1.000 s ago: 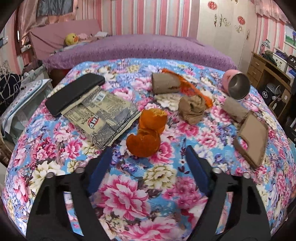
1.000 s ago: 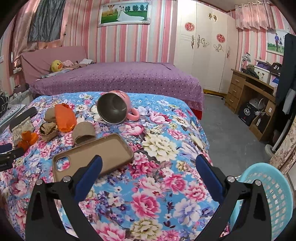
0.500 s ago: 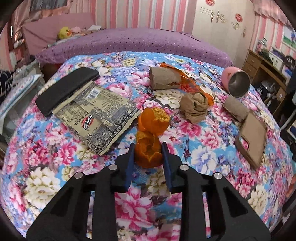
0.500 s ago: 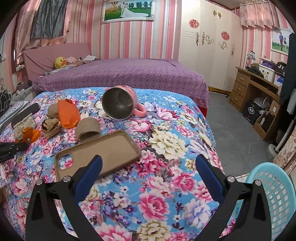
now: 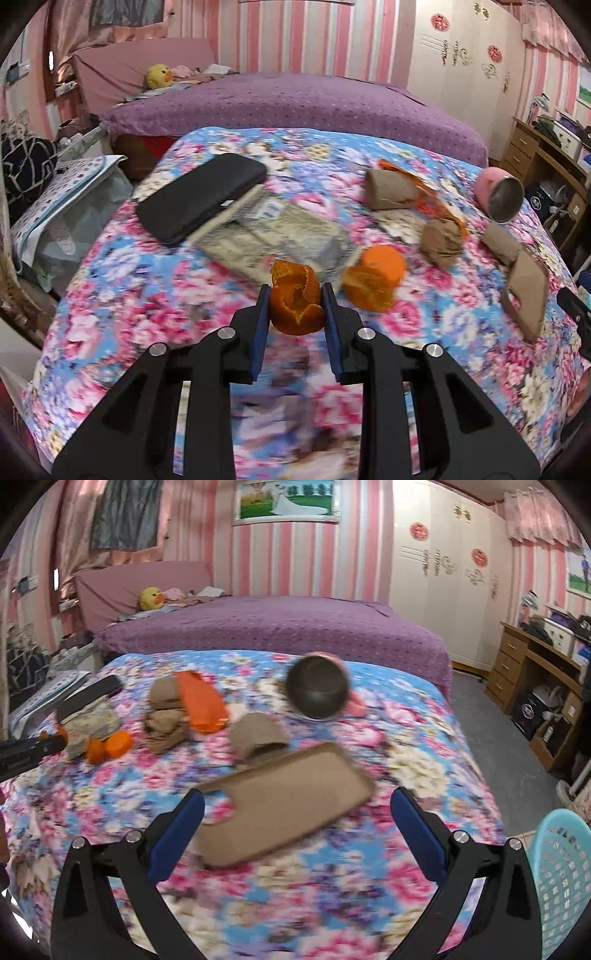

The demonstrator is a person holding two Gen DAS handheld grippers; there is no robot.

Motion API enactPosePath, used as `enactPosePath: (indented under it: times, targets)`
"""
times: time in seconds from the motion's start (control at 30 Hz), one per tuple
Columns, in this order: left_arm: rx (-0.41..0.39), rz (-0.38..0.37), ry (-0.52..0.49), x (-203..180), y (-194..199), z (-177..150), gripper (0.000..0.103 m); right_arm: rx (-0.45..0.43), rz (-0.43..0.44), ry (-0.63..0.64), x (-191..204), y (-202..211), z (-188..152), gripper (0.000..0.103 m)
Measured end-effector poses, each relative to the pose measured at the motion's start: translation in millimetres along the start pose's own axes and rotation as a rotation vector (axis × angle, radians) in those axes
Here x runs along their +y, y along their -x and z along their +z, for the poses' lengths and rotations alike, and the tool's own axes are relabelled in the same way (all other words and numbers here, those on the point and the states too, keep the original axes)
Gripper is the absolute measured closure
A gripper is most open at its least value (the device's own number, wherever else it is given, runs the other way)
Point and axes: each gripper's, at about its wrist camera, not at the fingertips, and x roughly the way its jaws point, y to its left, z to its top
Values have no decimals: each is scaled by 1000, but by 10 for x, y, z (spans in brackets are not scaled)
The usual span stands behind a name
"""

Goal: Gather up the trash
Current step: 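Grasp an orange peel with the left gripper while the right gripper grasps another peel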

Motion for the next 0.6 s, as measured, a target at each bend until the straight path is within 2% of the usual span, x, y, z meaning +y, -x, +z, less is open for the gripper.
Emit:
enactPosePath:
  times: [0.23, 0.53, 0.6]
  targets:
    - [-18, 30, 44, 498, 29, -42, 77, 7, 50, 96, 654, -96, 56, 5]
    - [-73, 86, 97, 949, 146, -23, 77, 33, 143, 100, 1411, -298, 240, 6]
    - [-85, 87, 97, 981, 174, -15, 77, 44, 146, 121, 1543, -359, 260, 13]
